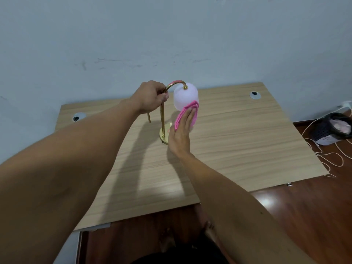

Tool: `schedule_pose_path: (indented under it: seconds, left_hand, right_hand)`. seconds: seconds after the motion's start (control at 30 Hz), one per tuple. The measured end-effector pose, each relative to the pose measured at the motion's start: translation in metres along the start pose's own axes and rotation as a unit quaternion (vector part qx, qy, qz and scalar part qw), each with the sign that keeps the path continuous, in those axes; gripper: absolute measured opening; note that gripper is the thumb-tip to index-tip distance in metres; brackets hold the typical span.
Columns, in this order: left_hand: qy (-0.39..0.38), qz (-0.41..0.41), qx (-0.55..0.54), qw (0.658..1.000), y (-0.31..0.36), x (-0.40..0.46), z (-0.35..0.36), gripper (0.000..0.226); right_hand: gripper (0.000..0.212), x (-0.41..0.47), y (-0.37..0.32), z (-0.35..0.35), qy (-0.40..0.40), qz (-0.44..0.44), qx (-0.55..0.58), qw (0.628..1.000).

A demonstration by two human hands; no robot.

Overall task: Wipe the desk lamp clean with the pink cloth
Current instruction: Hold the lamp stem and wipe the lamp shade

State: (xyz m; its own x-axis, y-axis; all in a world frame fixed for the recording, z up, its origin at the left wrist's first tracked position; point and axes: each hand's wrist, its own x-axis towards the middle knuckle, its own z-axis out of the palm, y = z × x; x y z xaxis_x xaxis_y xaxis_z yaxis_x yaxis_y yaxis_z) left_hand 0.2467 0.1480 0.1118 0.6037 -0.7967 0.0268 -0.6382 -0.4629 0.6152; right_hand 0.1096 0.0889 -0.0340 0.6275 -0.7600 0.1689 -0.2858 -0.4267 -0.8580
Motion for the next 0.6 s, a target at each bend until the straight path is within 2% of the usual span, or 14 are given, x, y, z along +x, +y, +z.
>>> schedule_pose_path:
  seconds: [0.03,0.1,0.17,0.2,0.23,0.3,0.37,0.4,0.43,0.5,0.6]
  left_hand:
    - [-0.003,-0.001,-0.002,1.000,0.000,0.000,0.000,0.016]
    - [-0.004,-0.004,-0.008,1.000,0.000,-0.001,-0.001,0.016]
    - [0.000,-0.002,-0.011,1.000,0.001,-0.001,0.000,0.017]
    - [0.001,-0.001,-0.010,1.000,0.001,-0.002,0.000,0.017]
    - [0.002,-0.001,-0.009,1.000,0.001,-0.002,0.000,0.017]
    - [0.006,-0.001,-0.009,1.000,0.002,-0.003,0.000,0.017]
    - [0.006,-0.001,-0.009,1.000,0.003,-0.004,0.001,0.017]
    - [0.006,-0.001,-0.009,1.000,0.003,-0.004,0.001,0.017]
    - [0.006,-0.002,-0.010,1.000,0.003,-0.004,0.001,0.016]
    - [0.006,0.000,-0.010,1.000,0.003,-0.004,0.001,0.016]
    - [0.005,-0.001,-0.008,1.000,0.003,-0.004,0.001,0.016]
  right_hand:
    - [0.076,-0.004,0.004,-0.002,-0.019,0.030,0.015,0.999]
    - [0.063,-0.002,0.014,-0.007,-0.037,0.187,0.091,0.977]
    - [0.048,0.009,0.018,-0.018,-0.007,0.371,0.213,0.904]
    - [0.040,0.016,0.020,-0.025,0.023,0.416,0.261,0.871]
    - [0.034,0.022,0.020,-0.031,0.053,0.434,0.284,0.853]
    - [0.032,0.033,0.008,-0.042,0.112,0.402,0.276,0.866]
    - [0.038,0.040,-0.013,-0.054,0.167,0.286,0.251,0.910]
    - [0.047,0.042,-0.023,-0.057,0.169,0.212,0.227,0.935]
    - [0.056,0.044,-0.031,-0.057,0.150,0.128,0.198,0.960]
    - [0.068,0.046,-0.036,-0.047,0.090,-0.002,0.130,0.987]
    - [0.071,0.038,-0.026,-0.027,0.040,-0.067,0.002,0.997]
